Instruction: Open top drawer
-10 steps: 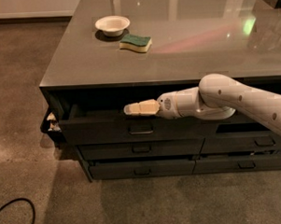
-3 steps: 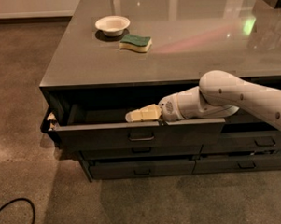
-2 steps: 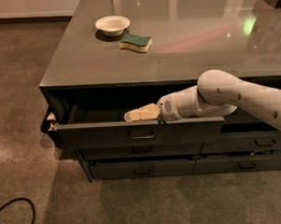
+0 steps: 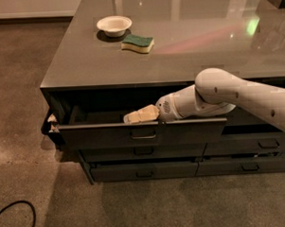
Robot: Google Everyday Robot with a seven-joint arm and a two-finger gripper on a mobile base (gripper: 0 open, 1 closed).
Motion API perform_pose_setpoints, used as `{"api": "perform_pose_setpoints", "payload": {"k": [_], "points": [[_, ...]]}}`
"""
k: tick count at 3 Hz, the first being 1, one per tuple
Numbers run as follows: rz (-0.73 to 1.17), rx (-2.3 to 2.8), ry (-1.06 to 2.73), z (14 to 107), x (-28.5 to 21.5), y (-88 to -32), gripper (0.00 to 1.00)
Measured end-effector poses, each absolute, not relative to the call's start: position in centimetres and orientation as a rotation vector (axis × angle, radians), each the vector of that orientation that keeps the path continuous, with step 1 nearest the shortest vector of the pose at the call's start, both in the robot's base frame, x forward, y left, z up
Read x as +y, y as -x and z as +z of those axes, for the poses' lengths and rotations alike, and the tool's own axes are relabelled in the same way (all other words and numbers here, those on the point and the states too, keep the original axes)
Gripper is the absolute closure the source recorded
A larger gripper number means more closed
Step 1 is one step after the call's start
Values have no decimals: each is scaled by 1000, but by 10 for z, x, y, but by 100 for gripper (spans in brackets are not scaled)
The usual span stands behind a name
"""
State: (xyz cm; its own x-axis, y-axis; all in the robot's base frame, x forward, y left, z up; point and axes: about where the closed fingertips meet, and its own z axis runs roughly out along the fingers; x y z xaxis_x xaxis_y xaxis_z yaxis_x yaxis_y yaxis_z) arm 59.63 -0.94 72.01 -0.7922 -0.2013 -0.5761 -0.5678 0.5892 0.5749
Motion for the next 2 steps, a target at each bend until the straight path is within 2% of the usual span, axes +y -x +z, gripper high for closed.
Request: {"api": "perform_pose_setpoints", "payload": {"k": [2], "points": [[1057,2391,638,717,-9,-599,0]]}}
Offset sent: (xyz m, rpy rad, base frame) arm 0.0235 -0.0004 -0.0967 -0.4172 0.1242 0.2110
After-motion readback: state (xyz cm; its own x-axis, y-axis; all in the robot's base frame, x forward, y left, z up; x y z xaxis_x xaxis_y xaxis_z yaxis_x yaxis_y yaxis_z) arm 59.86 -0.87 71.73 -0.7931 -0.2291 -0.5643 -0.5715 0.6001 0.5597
